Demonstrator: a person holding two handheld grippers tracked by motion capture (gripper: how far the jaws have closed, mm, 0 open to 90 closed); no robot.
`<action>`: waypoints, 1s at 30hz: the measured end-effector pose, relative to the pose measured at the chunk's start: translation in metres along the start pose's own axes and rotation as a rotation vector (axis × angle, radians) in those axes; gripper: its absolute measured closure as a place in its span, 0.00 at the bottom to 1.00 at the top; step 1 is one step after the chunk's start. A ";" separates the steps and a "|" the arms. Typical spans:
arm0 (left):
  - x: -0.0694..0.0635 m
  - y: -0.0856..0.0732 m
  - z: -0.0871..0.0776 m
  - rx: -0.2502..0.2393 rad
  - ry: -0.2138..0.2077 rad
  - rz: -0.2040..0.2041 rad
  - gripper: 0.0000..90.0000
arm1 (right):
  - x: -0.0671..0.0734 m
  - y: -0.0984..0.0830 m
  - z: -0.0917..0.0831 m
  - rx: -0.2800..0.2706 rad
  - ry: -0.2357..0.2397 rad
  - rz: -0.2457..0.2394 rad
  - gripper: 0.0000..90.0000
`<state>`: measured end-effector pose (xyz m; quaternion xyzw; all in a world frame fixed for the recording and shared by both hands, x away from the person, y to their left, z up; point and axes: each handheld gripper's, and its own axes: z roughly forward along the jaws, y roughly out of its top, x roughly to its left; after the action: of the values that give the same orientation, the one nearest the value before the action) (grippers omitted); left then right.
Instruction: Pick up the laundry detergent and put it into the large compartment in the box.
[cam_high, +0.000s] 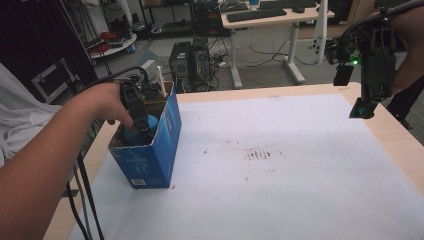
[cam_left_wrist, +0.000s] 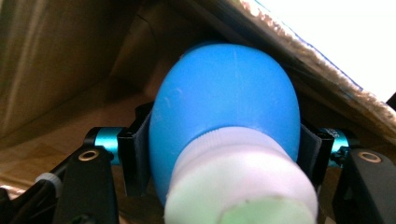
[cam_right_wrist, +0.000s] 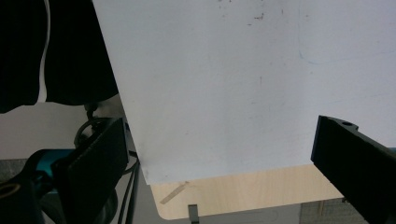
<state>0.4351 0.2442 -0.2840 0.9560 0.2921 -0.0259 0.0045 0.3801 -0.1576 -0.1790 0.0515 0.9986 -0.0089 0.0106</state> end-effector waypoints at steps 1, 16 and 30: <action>0.000 0.000 -0.001 0.000 -0.001 -0.001 0.37 | 0.000 0.000 0.000 -0.001 0.000 -0.004 0.04; -0.002 -0.007 -0.027 -0.005 0.034 -0.012 0.30 | 0.001 0.000 -0.001 -0.001 0.001 -0.005 0.04; -0.018 -0.014 -0.068 0.000 0.076 0.045 0.18 | 0.000 0.003 0.001 0.002 0.007 -0.011 0.04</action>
<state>0.4153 0.2477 -0.2147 0.9627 0.2703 0.0105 -0.0058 0.3806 -0.1546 -0.1798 0.0463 0.9989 -0.0098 0.0072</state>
